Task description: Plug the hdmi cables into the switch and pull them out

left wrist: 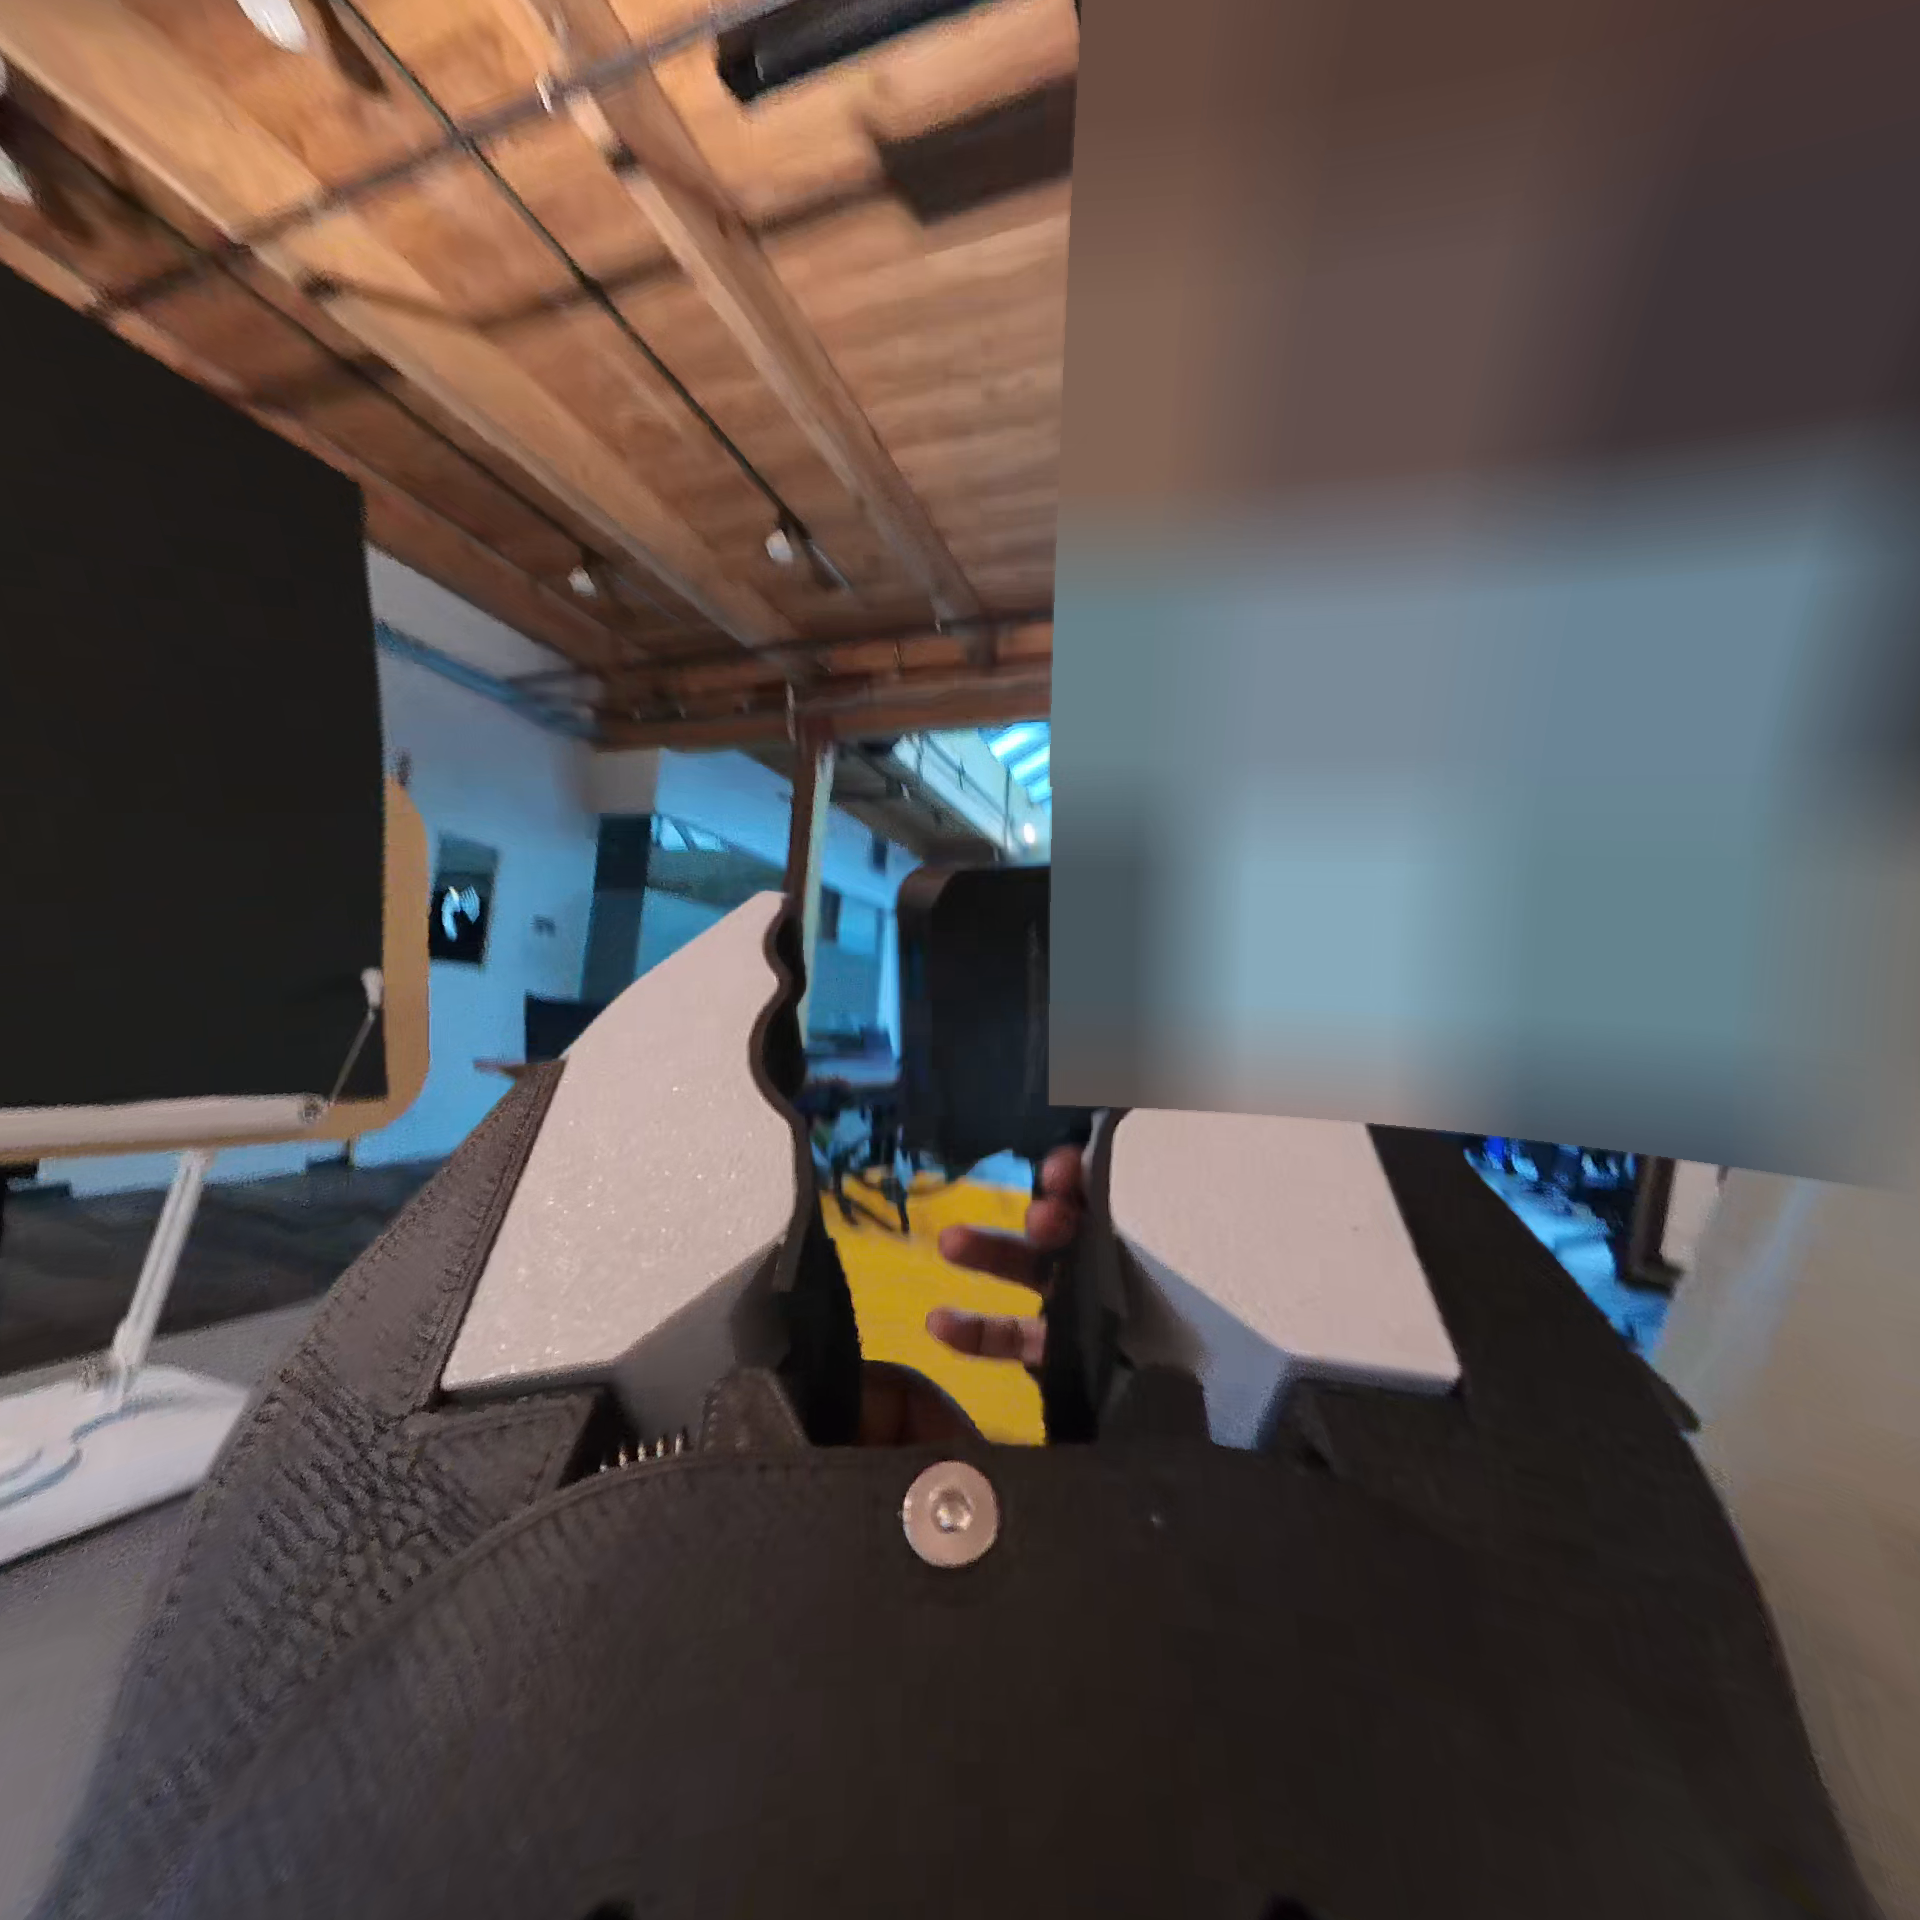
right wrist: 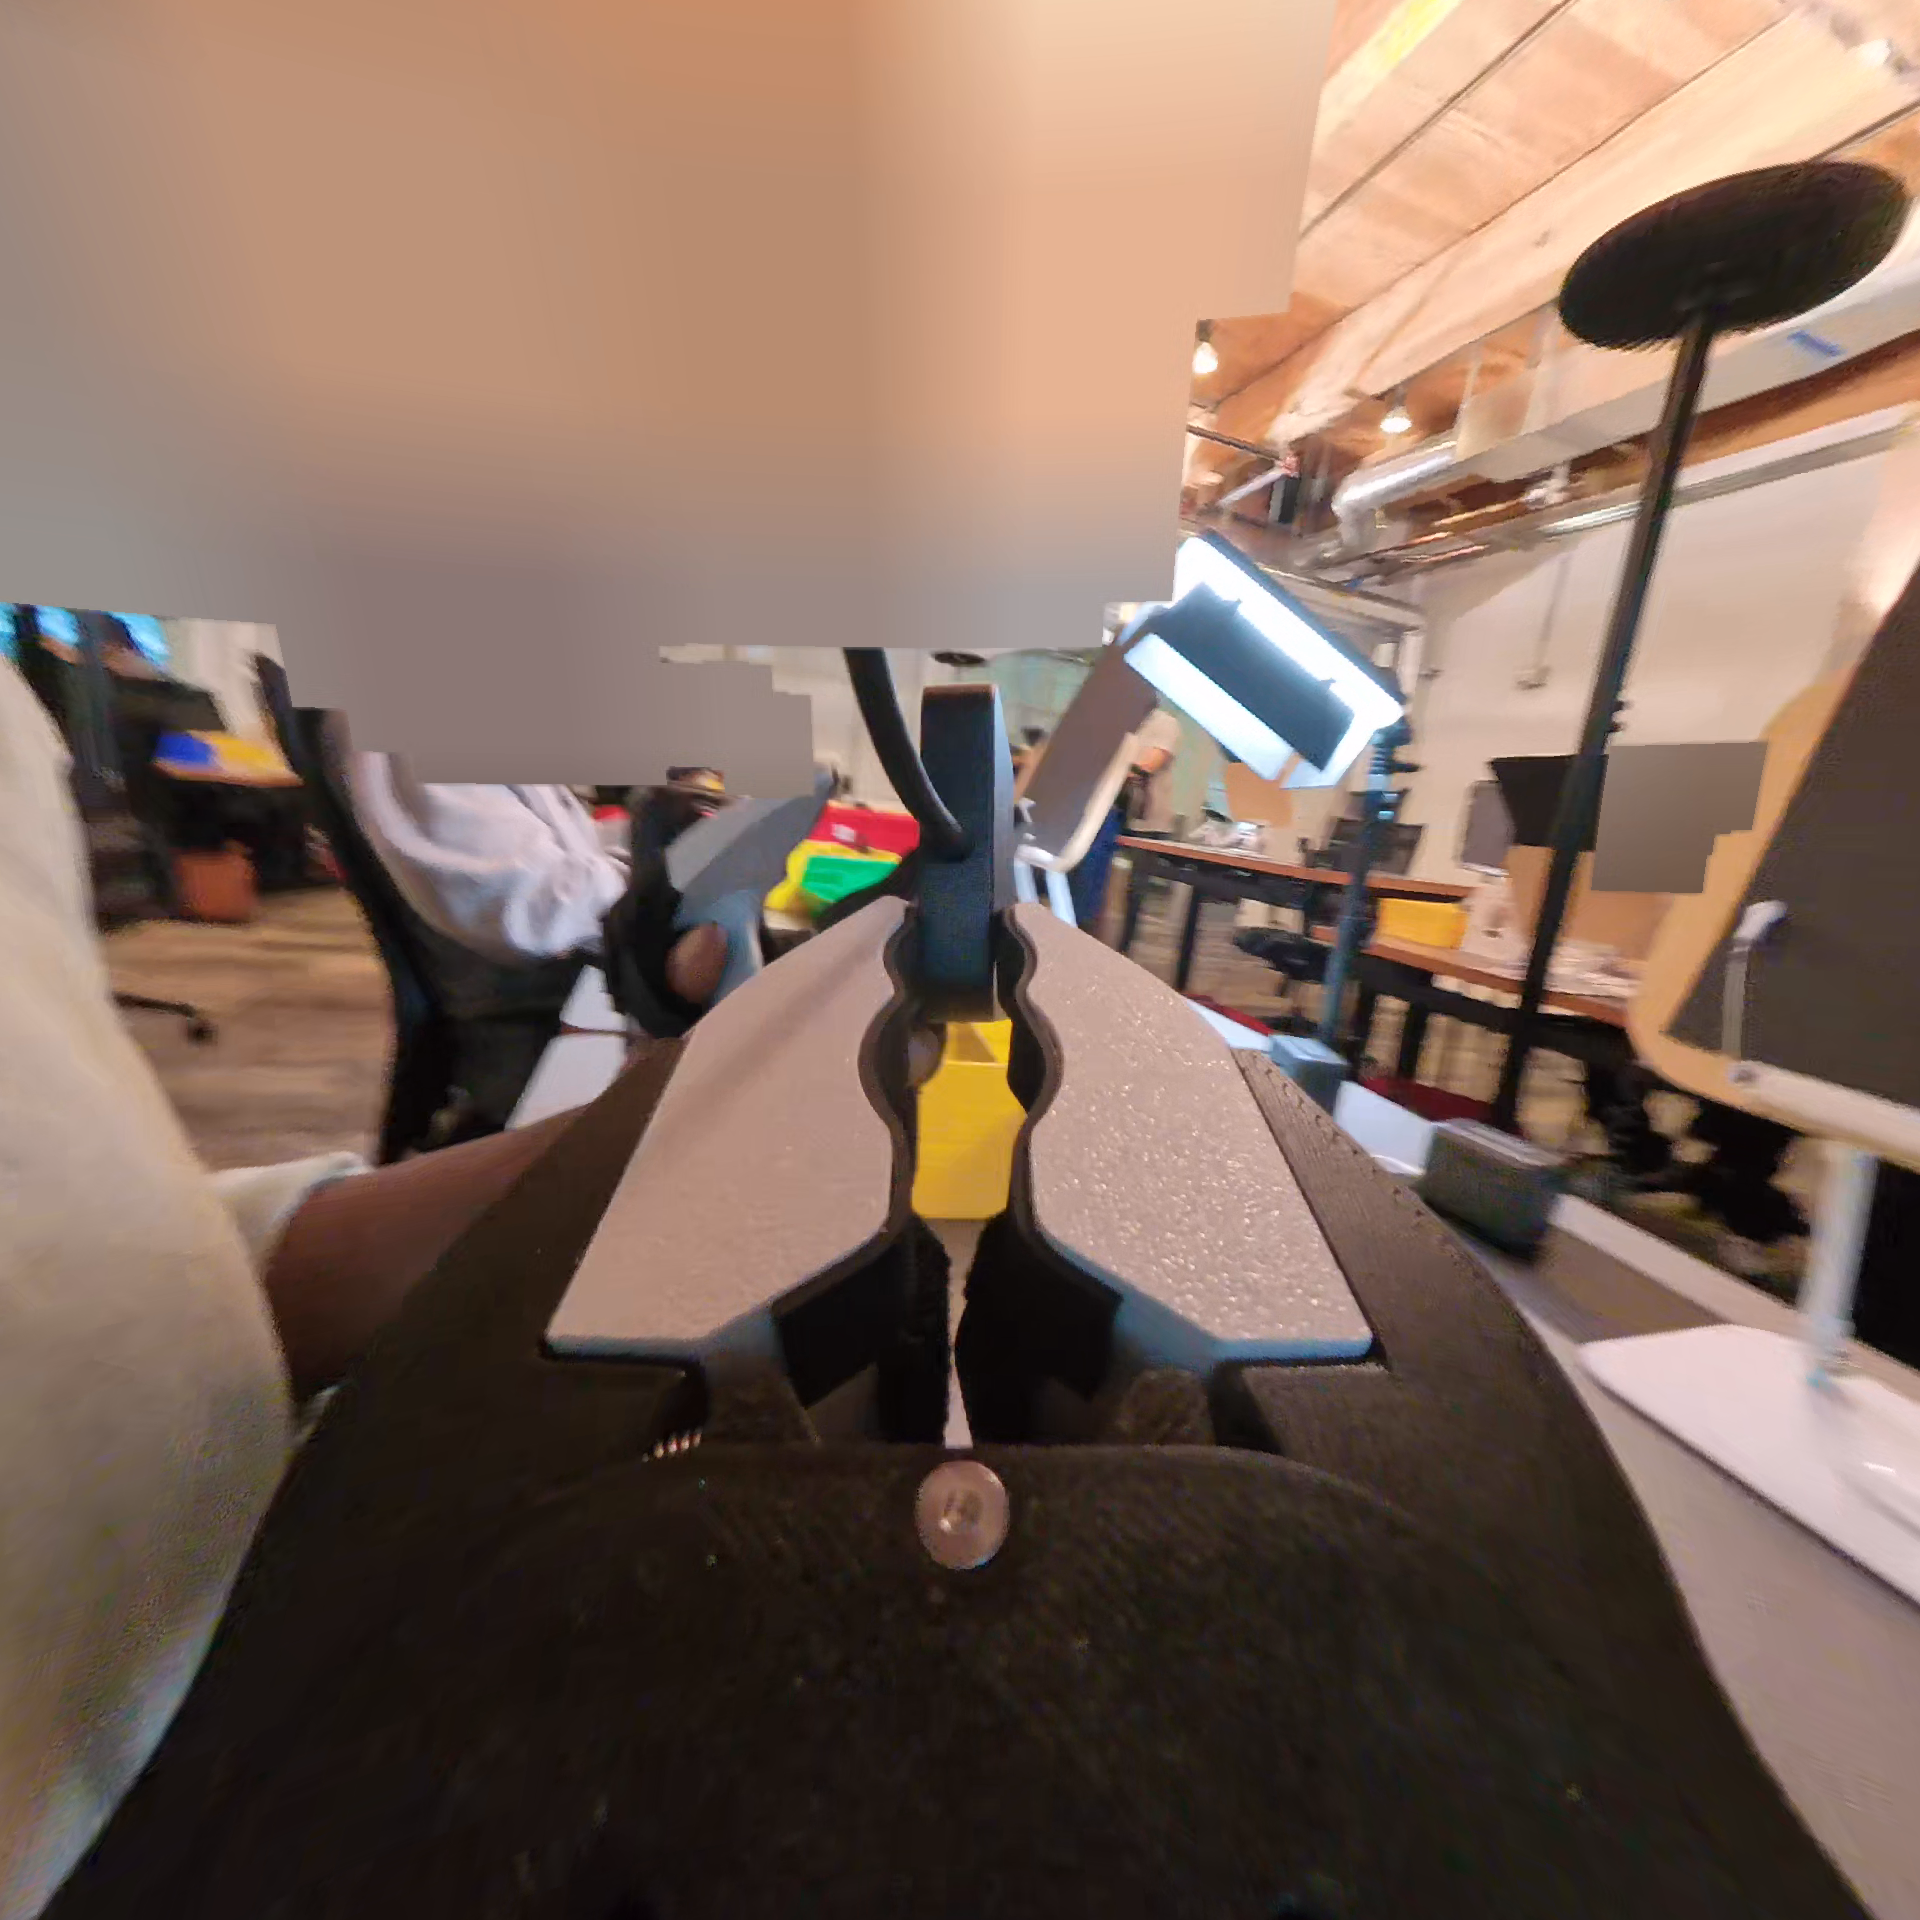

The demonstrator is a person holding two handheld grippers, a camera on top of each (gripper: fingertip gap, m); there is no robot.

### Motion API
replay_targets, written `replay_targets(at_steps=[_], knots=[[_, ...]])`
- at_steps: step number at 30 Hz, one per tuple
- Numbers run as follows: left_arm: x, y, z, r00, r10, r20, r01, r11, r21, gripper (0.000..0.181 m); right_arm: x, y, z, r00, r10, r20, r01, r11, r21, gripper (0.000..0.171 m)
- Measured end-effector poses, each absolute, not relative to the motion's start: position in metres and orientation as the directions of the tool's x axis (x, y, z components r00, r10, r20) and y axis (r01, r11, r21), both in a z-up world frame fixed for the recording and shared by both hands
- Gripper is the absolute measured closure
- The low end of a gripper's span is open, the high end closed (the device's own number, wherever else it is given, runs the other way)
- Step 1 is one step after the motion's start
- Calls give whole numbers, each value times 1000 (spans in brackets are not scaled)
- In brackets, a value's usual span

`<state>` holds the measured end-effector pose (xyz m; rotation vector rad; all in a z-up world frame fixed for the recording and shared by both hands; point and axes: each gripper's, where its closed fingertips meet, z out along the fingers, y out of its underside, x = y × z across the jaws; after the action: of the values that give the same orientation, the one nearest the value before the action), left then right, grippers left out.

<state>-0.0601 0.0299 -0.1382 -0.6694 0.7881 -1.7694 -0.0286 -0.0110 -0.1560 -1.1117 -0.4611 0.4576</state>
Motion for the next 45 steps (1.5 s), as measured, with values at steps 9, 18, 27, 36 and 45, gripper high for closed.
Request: replay_targets(at_steps=[9, 18, 27, 36, 45], knots=[[-42, -3, -169, -395, -916, -63, 323, -74, -944, 160, -28, -27, -178, 608, 793, 26, -243, 217, -945, 158], [-33, 52, -180, -202, -843, 499, 500, -526, -688, 168, 29, 9, -183, 948, 279, 153, 45, 359, -932, 117], [-22, 43, -191, -104, -858, 503, 540, -473, -696, 167, -10, 30, -207, 903, 184, 388, 353, 197, -915, 101], [-18, 23, -200, -48, -953, 299, 407, -292, -866, 154, 3, 15, -226, 820, 363, 443, 464, 32, -885, 105], [-88, 69, -192, 192, -981, 16, 211, 26, -977, 144, 31, -33, -357, 667, 709, 229, 669, -435, -602, 105]])
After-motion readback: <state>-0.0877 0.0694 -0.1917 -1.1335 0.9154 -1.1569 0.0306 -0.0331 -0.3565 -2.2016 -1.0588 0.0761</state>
